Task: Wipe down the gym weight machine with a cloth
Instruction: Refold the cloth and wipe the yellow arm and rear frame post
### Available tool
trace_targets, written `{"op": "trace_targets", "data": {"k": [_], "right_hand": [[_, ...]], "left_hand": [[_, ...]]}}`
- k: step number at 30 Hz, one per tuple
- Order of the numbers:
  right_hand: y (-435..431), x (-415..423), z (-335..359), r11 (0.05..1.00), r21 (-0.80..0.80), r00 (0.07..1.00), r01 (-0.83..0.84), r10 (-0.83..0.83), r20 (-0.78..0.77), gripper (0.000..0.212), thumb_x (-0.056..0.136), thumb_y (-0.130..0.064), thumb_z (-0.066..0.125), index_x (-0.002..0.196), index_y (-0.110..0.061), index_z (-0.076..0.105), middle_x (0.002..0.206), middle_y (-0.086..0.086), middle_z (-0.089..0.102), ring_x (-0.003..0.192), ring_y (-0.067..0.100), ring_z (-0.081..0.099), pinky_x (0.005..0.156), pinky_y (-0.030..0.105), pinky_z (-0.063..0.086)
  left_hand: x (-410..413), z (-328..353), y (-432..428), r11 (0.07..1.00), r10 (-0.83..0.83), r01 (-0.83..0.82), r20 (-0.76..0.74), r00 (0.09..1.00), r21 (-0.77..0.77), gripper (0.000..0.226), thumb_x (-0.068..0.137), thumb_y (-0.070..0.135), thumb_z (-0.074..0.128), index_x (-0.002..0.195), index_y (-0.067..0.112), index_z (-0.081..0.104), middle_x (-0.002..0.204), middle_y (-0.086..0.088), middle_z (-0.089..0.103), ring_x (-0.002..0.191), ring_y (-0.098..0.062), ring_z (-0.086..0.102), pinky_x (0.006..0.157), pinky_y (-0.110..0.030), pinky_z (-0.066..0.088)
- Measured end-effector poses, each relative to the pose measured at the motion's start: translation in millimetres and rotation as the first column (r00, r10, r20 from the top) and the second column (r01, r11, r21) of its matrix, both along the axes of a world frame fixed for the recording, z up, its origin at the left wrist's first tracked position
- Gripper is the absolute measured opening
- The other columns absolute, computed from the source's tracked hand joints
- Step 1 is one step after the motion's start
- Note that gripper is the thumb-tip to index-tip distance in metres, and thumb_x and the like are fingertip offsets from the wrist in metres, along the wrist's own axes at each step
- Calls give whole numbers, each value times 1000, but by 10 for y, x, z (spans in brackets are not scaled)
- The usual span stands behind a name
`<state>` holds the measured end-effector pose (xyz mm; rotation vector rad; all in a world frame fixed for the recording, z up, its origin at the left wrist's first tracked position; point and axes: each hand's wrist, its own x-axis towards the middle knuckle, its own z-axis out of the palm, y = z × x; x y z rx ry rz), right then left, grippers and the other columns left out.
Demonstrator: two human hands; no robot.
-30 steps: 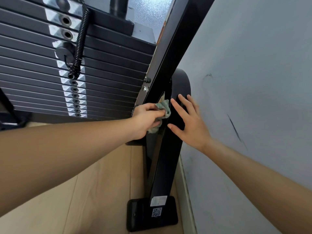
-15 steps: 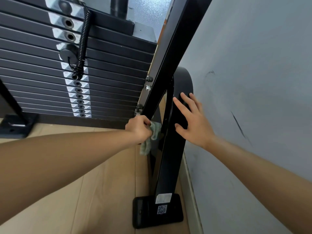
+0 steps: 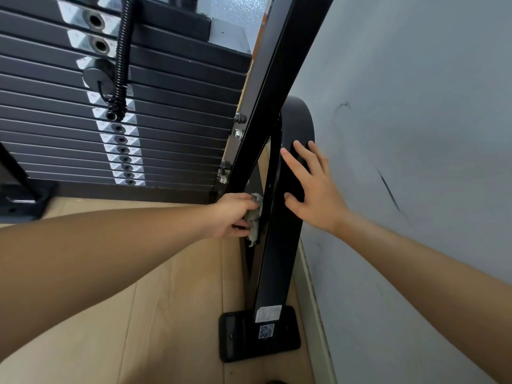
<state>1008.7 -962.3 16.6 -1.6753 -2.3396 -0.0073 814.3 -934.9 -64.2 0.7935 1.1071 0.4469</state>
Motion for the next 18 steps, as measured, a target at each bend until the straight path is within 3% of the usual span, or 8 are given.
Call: {"op": "trace_targets", "data": {"k": [4,7,14,18], "right_hand": [[1,-10,-8,1000,3,1000,5,-5,-6,83,88,-23,67,159,-26,23,166,2,14,154,27,-3,115,38,25],[4,-5,-10,1000,5,1000,11,-11,3,84,88,-25,66,159,-27,22,166,2,13,154,26,-4,118,47,30],[13,16,-12,1000,7,1000,5,-5,13,84,88,-25,66,159,-26,21,166,2,13,155,26,-4,113,40,31],[12,20,-27,1000,7,1000,-4,4,10,87,87,-30,69,160,-25,20,167,2,12,154,27,-4,117,44,27]], "left_hand": [[-113,-98,-7,988,-112,121,87,990,-100,35,104,36,52,134,21,58,130,-14,64,117,-37,63,96,-50,56],[-141,-106,17,983,-117,134,134,984,-129,43,103,43,48,137,17,56,128,-15,66,119,-36,62,92,-48,57],[-151,77,253,995,-44,62,229,972,-73,53,101,53,41,147,29,49,136,-13,62,121,-36,62,100,-48,53],[-163,232,382,999,2,9,289,957,-37,56,99,59,41,145,29,52,137,-11,63,121,-34,63,105,-48,49]]}}
